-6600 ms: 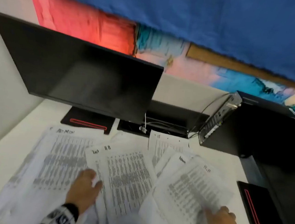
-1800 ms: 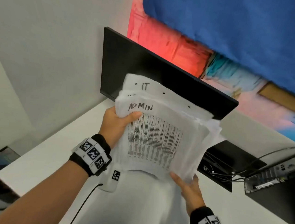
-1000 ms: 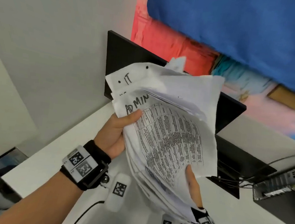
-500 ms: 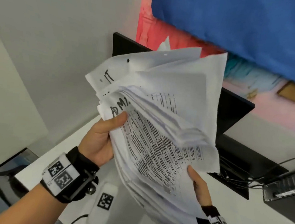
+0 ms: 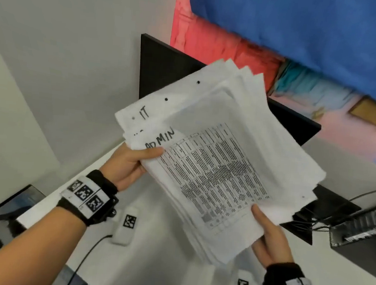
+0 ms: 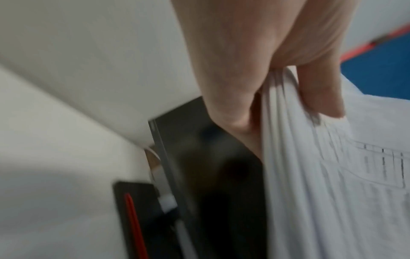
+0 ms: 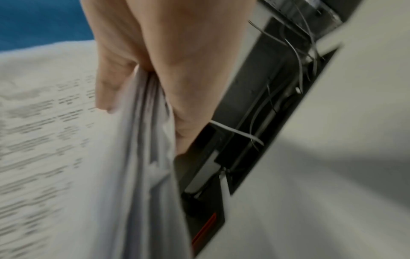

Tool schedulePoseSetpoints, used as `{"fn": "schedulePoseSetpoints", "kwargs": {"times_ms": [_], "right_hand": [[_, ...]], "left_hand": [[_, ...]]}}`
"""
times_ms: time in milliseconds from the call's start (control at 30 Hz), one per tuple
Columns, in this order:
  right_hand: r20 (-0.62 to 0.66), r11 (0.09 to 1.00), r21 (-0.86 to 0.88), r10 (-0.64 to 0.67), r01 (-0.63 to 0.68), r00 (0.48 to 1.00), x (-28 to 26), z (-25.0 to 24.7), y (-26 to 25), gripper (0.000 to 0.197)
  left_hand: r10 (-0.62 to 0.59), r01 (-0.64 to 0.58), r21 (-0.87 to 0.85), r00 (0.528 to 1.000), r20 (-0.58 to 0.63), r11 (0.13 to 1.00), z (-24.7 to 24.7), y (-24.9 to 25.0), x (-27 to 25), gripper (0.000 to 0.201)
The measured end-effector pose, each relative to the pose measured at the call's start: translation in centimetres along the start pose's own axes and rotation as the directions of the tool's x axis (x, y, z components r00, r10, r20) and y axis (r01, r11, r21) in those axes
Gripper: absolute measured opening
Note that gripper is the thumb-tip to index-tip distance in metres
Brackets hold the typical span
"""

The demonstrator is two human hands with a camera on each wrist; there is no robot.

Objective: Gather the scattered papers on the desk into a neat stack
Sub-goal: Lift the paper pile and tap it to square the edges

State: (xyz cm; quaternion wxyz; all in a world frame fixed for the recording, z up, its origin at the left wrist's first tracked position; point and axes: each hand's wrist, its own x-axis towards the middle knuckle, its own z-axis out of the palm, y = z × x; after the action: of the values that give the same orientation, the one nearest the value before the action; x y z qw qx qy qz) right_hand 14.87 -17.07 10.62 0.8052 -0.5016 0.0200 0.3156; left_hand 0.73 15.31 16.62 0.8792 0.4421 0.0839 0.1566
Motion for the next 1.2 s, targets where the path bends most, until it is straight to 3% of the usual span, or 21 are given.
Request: {"fn": "schedulePoseSetpoints", "kwargs": {"times_ms": [100,167,300,433,533,633,733,867,1033,1200], "right_hand": [[-0.130,0.973,-0.171,-0.178,0.155,0.975,-0.6,-1.3,-3.0,0.054],[-0.104,0.936,-0.274,-0.255,0.219,0.961,-1.5,-1.2,-5.0,0.055],[-0.037,0.860,-0.448,-0.290,0.243,0.956,-2.4,-0.7,-6.6,0.036],[-0.025,0.823,-0.498,-0.329,0.273,0.944,-2.7,-0.5,-6.0,0.042],[-0.090,0.758,-0.555,-0.465,0.343,0.881,-3.1,-0.3,-5.2,0.037],[-0.164,0.755,-0.529,-0.540,0.388,0.825,-3.0,-0.7,-3.9,0.041],[-0.211,0.772,-0.568,-0.472,0.286,0.856,-2.1,-1.9,-2.0,0.033],[-0.308,0.787,-0.615,-0.298,0.050,0.903,-0.3,-3.9,1.8,0.031],[-0.291,0.798,-0.602,-0.267,0.041,0.919,0.3,-3.0,1.8,0.030],[-0.338,0.902,-0.428,-0.227,0.065,0.913,1.2,-4.4,0.7,0.036]], "left_hand": [[-0.074,0.069,0.161,0.997,0.029,0.985,-3.1,1.4,0.5,0.075],[-0.163,0.117,0.360,0.981,0.102,0.926,-3.5,2.3,1.2,0.080],[-0.176,0.029,0.664,0.972,0.156,0.747,-1.3,0.2,3.0,0.056],[-0.044,0.054,0.564,0.999,-0.031,0.824,-0.3,-3.7,3.7,0.050],[0.034,0.055,0.469,0.983,-0.178,0.882,0.5,-5.2,4.2,0.044],[0.100,-0.008,0.406,0.973,-0.207,0.914,1.1,-5.2,4.3,0.040],[0.106,-0.018,0.414,0.976,-0.190,0.910,0.4,-5.8,4.0,0.034],[-0.065,0.164,0.499,0.976,-0.209,0.851,-2.0,-8.9,3.2,0.046],[-0.096,0.259,0.490,0.938,-0.333,0.833,-3.9,-10.4,3.3,0.049],[0.012,0.110,0.487,0.971,-0.239,0.867,-2.4,-7.7,4.0,0.039]]}}
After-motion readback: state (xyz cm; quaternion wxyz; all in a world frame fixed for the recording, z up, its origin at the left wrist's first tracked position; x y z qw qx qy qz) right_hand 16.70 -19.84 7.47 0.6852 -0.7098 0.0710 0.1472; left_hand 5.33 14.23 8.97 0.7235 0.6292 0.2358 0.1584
